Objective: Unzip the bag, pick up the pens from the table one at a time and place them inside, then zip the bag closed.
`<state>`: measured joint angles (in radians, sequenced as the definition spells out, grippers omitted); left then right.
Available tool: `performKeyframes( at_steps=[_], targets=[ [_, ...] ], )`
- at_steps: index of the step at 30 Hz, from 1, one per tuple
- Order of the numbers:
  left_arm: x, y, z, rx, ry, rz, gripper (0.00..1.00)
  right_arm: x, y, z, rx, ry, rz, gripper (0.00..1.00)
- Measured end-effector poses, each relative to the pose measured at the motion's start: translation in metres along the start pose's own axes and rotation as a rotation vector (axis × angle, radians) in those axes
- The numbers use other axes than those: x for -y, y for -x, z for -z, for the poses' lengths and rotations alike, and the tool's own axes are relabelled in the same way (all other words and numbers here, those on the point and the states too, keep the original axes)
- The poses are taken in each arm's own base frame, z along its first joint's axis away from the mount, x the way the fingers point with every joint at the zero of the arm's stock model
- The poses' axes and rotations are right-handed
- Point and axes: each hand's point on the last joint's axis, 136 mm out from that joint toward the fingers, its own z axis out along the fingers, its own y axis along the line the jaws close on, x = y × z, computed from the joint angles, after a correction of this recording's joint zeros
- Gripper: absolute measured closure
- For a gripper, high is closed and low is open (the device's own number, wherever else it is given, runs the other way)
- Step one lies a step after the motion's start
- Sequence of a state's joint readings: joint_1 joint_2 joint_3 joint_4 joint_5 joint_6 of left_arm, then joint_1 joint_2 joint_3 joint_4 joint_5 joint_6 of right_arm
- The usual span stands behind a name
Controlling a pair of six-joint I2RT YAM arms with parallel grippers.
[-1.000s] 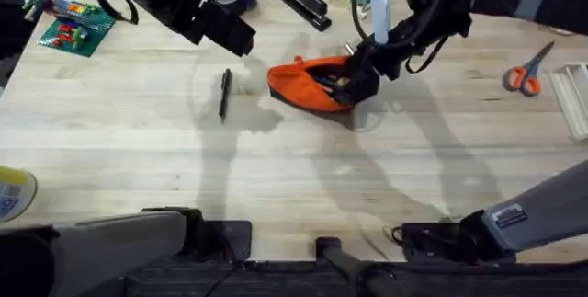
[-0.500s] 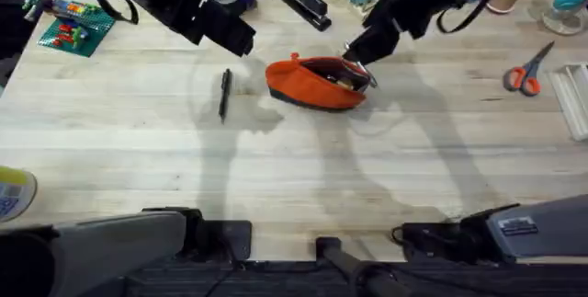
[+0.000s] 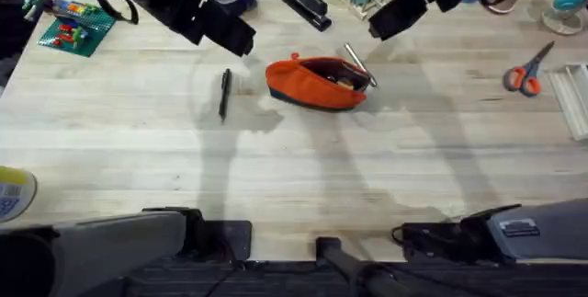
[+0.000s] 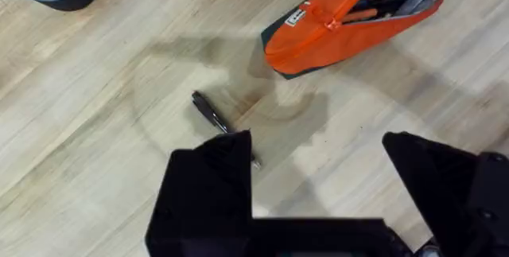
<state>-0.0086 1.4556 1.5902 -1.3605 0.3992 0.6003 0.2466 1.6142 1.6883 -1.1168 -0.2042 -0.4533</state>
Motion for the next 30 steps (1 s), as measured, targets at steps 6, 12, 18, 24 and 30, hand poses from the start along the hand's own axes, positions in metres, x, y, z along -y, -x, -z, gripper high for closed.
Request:
performKeyframes(
  at_steps=[6, 12, 18, 24, 30],
  targets=[
    [0.000, 0.000, 0.000, 0.000, 0.000, 0.000, 0.005, 0.007, -0.008, 0.013, -0.051, -0.059, -0.026, 0.005],
    [0.000, 0.000, 0.000, -0.001, 0.000, 0.000, 0.005, 0.012, -0.015, 0.022, -0.092, -0.098, -0.038, 0.005],
    [-0.003, -0.003, 0.000, -0.014, 0.020, 0.050, 0.005, 0.012, -0.017, 0.025, -0.101, -0.109, -0.043, 0.005],
    [-0.020, -0.017, 0.002, -0.082, 0.133, 0.248, 0.006, 0.013, -0.017, 0.025, -0.102, -0.111, -0.046, 0.005],
    [-0.032, -0.027, 0.005, -0.111, 0.222, 0.399, 0.007, 0.014, -0.017, 0.025, -0.104, -0.116, -0.046, 0.005]
  ],
)
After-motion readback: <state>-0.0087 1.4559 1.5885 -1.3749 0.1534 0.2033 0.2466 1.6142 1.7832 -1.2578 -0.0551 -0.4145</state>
